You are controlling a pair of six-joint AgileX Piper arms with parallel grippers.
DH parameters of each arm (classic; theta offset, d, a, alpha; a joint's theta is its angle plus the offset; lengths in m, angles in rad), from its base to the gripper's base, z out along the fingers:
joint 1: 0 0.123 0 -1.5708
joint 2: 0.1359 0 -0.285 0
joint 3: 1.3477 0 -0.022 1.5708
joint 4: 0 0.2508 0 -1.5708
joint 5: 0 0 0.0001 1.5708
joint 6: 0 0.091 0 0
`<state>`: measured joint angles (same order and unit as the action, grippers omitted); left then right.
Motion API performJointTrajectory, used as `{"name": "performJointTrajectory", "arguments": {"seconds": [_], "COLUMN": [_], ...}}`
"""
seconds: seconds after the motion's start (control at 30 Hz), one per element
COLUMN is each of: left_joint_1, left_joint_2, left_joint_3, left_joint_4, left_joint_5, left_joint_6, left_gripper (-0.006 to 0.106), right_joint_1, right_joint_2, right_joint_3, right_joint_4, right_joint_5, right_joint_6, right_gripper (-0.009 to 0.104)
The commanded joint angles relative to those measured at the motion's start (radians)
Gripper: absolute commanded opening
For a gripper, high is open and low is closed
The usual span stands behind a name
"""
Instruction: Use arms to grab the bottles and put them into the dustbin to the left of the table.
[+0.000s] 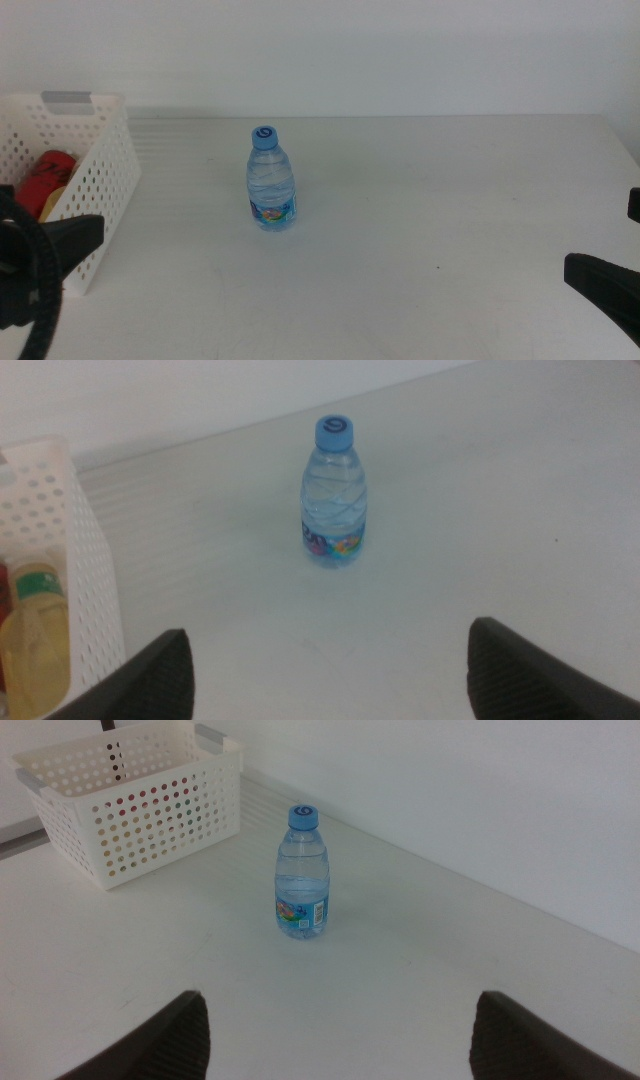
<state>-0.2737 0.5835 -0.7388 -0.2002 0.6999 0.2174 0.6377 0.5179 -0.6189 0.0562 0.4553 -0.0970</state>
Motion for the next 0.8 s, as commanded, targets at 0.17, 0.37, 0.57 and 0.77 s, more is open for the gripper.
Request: {"name": "performJointTrajectory", "arguments": {"seconds": [0.17,0.37,0.57,0.77], "left_joint_1": [-0.003,-0.003,-0.003,-0.003], "left_joint_2": [0.017,0.142,0.297,0.431], "left_joint_3": [-0.041,-0.150,-0.228,-0.234], "left_joint_4": [-0.052,-0.093,-0.253,-0.523], "left_joint_5": [-0.123,-0.182,-0.303,-0.353], "left_joint_6": [-0.012,0.041,0.175,0.430], "left_gripper": [0.090,0.089,0.089,0.089], "right_joint_1": [0.002,0.002,0.002,0.002], "right_joint_2": [0.002,0.002,0.002,0.002], "right_joint_3": [-0.027,-0.027,-0.027,-0.027], "right_joint_4": [-0.010,-0.010,-0.010,-0.010], "right_joint_5": [-0.067,-0.066,-0.066,-0.066], "right_joint_6": [-0.012,-0.012,-0.012,-0.012], "right_gripper": [0.068,0.068,0.068,0.068]}}
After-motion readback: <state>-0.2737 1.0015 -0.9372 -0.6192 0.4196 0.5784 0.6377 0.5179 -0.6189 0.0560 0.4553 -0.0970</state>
